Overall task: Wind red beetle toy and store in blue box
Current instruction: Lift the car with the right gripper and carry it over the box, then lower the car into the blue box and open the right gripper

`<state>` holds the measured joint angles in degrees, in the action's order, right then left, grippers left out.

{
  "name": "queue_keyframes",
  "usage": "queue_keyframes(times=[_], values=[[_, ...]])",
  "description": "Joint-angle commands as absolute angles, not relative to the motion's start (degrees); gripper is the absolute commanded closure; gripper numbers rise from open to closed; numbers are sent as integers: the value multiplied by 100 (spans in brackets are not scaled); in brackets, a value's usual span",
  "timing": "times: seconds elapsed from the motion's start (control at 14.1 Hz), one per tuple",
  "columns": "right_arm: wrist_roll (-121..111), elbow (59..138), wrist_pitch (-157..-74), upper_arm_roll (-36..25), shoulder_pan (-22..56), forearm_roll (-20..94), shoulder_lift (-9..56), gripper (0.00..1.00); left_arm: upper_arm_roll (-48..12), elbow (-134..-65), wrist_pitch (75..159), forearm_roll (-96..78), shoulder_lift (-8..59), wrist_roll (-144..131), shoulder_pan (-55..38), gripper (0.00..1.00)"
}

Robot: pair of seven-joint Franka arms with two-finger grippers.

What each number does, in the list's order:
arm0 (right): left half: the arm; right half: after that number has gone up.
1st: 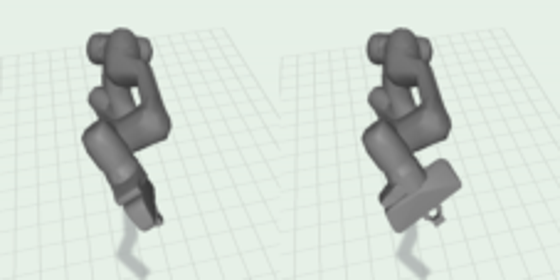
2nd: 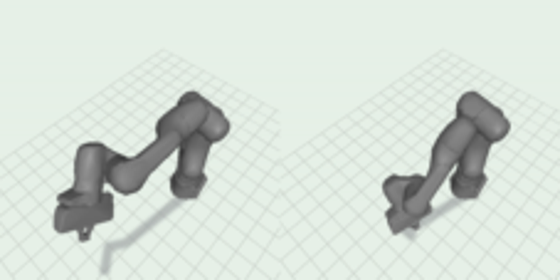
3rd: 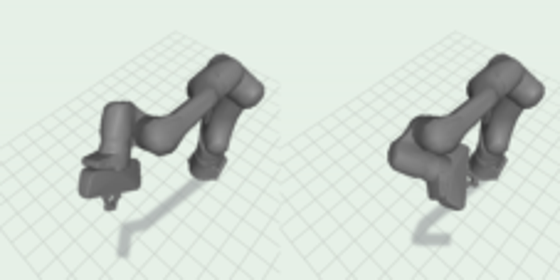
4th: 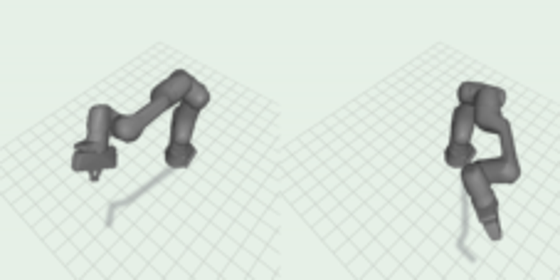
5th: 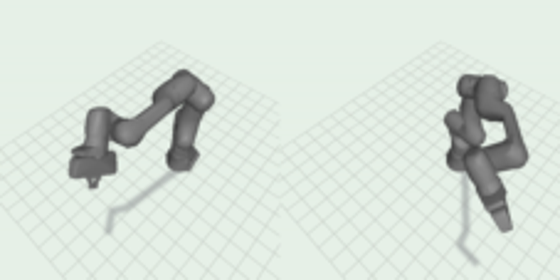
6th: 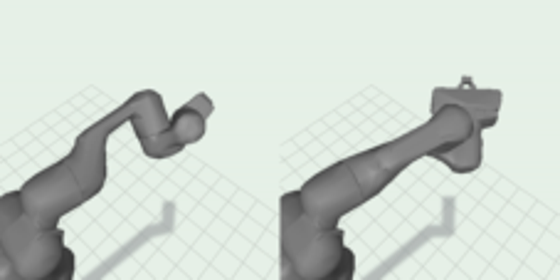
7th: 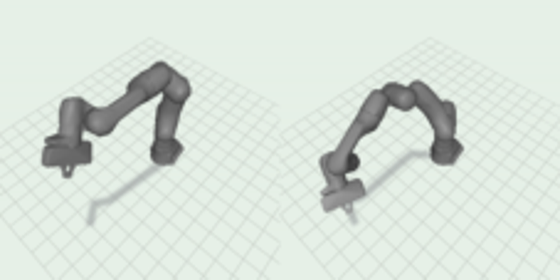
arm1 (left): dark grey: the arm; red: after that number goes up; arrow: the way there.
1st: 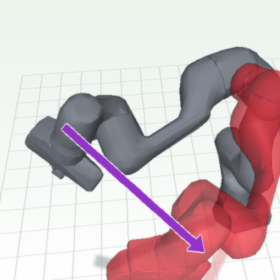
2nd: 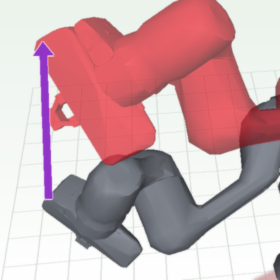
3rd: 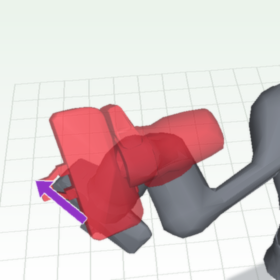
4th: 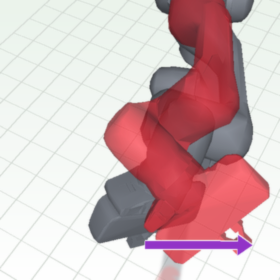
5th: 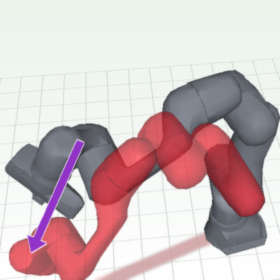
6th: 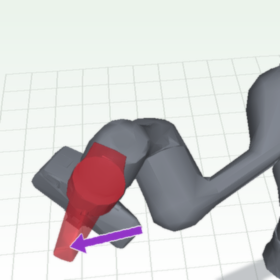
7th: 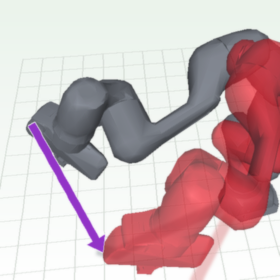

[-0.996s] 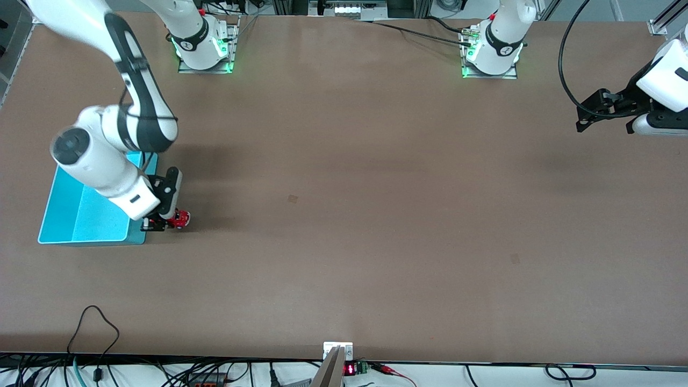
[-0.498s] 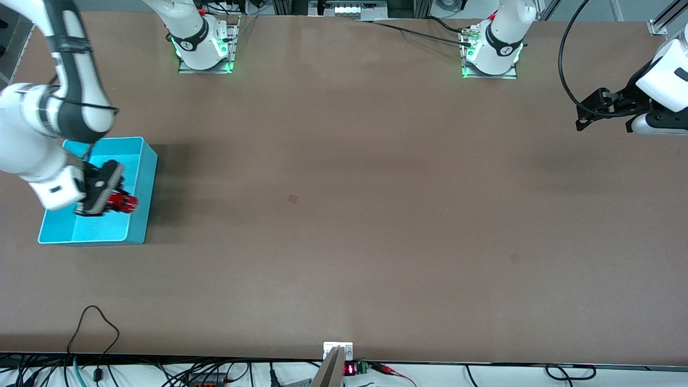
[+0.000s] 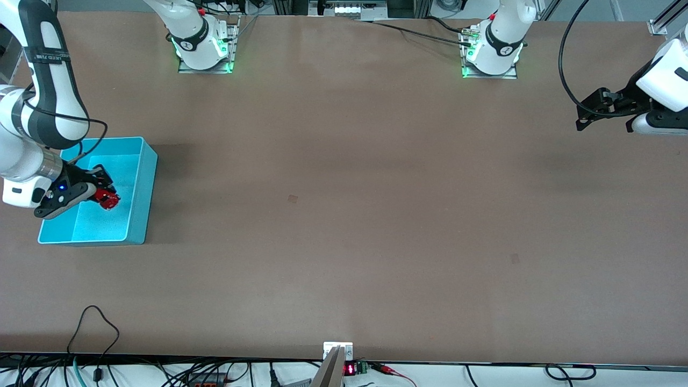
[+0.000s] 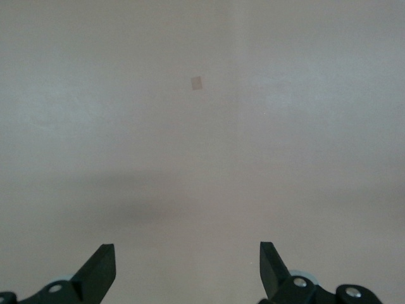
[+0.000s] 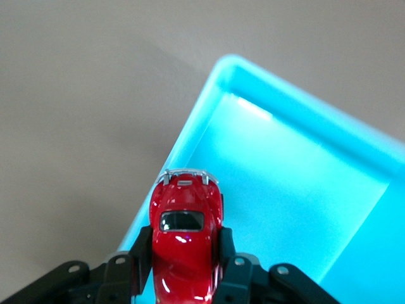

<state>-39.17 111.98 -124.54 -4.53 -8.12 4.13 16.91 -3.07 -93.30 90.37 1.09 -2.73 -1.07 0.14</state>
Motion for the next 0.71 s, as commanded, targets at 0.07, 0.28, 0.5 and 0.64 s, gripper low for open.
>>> queue_keyframes(times=[0.07, 0.28, 0.5, 0.64], values=[[-2286, 11241, -12181, -378, -1063, 422, 1801, 97, -334, -9149, 8895, 123, -211, -9, 62, 0], [-2294, 11232, -12409, -387, -1300, 387, 1854, 93, -334, -9149, 8895, 123, -211, -9, 62, 0], [-2364, 11241, -12805, -387, -1467, 343, 2047, 93, -334, -9149, 8895, 123, -211, 0, 62, 0], [-2364, 11355, -13260, -387, -1538, 334, 2275, 93, -334, -9149, 8895, 123, -211, 9, 62, 0]])
